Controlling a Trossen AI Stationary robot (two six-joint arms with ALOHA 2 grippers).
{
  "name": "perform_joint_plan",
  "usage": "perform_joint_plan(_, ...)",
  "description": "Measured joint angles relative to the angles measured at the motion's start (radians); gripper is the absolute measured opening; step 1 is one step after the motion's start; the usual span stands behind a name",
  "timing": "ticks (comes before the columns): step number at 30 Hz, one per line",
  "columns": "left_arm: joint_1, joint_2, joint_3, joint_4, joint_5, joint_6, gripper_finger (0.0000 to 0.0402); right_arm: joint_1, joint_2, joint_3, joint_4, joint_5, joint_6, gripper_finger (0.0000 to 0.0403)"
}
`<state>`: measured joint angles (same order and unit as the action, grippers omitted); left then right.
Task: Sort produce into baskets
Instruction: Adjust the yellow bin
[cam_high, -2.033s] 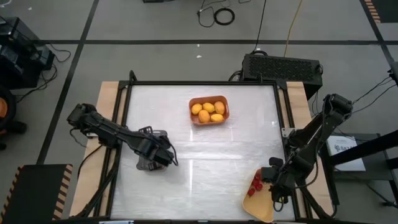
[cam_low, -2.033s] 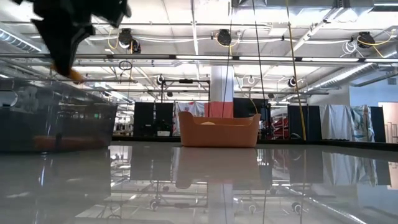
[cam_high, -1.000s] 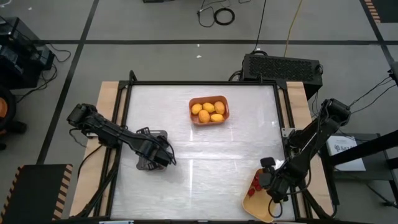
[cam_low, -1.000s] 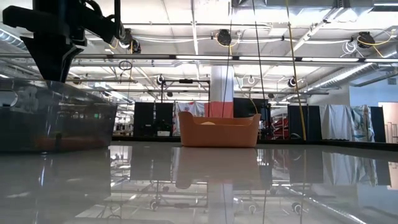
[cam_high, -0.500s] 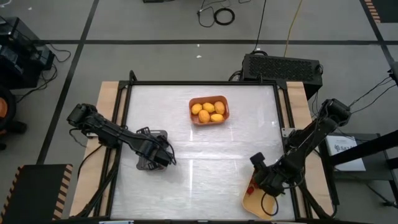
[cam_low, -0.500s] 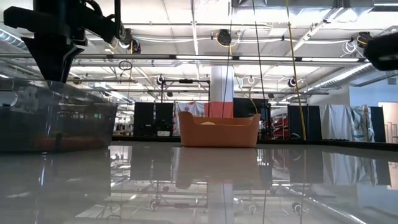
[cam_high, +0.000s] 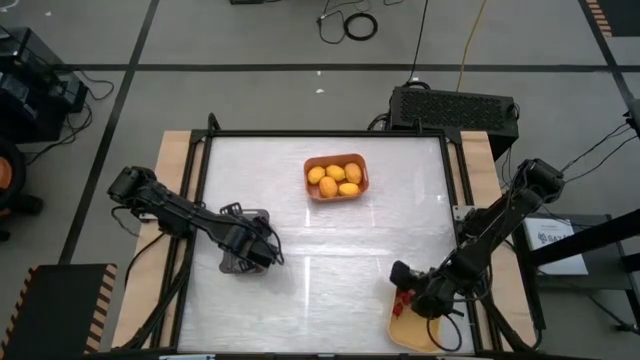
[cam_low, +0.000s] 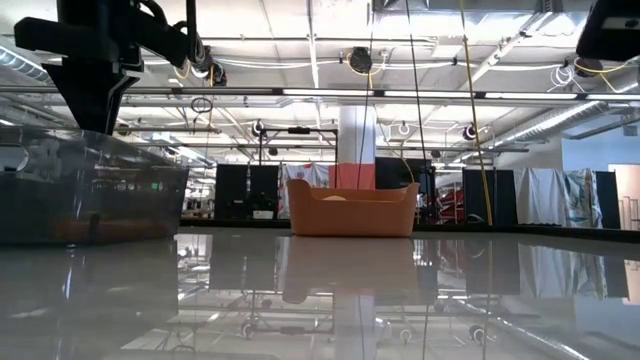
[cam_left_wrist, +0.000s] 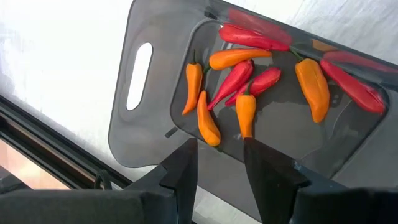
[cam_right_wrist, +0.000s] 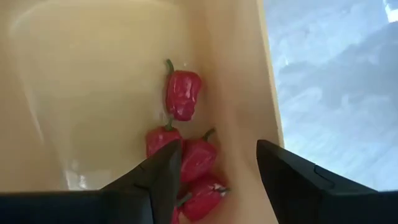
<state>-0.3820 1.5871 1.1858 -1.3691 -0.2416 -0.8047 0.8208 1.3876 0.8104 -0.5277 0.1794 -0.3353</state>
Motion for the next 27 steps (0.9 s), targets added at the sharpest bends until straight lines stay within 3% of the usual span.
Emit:
perform_joint_plan(5,0.0,0.0,0.0,0.0,-0.001,0.0,0.0137,0.037,0.0,0.008,0.068,-0.002,-0.025,0.0201)
perform_joint_plan(11,0.0,0.0,0.0,0.001,-0.011,0.001,0.0137,0.071,0.0,0.14,0.076,0.007,0.017,0.0201)
perform_joint_plan(17,0.0,0.0,0.0,0.02,-0.019,0.0,0.0137,0.049,0.035,0.163,0.269,-0.007,0.103,0.0201)
perform_joint_plan(22,0.0,0.0,0.0,0.057,-0.024,0.001,0.0137,0.051,0.121,0.161,0.365,-0.113,0.02,0.0201)
perform_joint_plan(27,0.0,0.0,0.0,0.056,-0.025,0.0,0.0137,0.054,0.176,0.16,0.355,-0.122,-0.163,0.0201)
